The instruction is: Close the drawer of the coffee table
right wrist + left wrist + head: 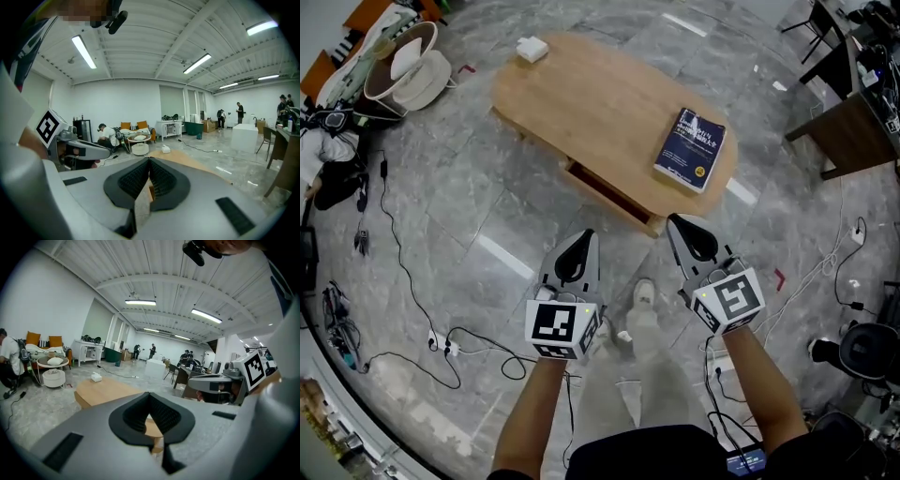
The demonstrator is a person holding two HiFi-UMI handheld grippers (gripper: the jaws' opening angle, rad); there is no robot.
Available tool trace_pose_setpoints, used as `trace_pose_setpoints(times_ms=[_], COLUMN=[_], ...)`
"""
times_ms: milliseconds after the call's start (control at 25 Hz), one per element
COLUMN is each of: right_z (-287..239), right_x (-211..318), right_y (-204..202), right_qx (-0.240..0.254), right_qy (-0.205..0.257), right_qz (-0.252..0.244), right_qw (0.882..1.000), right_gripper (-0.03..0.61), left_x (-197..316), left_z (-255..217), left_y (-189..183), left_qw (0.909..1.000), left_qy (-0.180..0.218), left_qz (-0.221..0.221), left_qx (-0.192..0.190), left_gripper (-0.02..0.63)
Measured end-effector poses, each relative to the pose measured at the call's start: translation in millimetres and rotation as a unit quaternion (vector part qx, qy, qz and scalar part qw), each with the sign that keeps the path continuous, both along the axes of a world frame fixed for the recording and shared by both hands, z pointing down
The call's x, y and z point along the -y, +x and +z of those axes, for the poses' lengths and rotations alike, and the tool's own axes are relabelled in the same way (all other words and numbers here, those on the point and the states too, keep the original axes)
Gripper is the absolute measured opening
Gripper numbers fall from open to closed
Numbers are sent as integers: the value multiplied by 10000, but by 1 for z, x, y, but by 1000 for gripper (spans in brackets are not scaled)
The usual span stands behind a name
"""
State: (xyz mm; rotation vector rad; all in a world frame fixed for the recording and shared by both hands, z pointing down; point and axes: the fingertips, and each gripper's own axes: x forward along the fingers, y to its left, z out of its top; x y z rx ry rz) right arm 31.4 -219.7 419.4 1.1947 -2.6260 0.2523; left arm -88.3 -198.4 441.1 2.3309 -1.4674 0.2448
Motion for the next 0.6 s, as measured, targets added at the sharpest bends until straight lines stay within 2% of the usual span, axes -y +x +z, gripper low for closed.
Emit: trace_pose_setpoints(times_ms=[600], right_z=[67], right_x=[14], right_y=[-7], right_qx=[-37], right_qy=[-259], right_qz=[-125], right_qw=[9996], right_gripper=[18], left_x=[2], left_z=[78], left_y=[1], left_qw=[9990], left_qy=[-441], left_qz=[-49], left_qx=[-7], left_gripper=[-2])
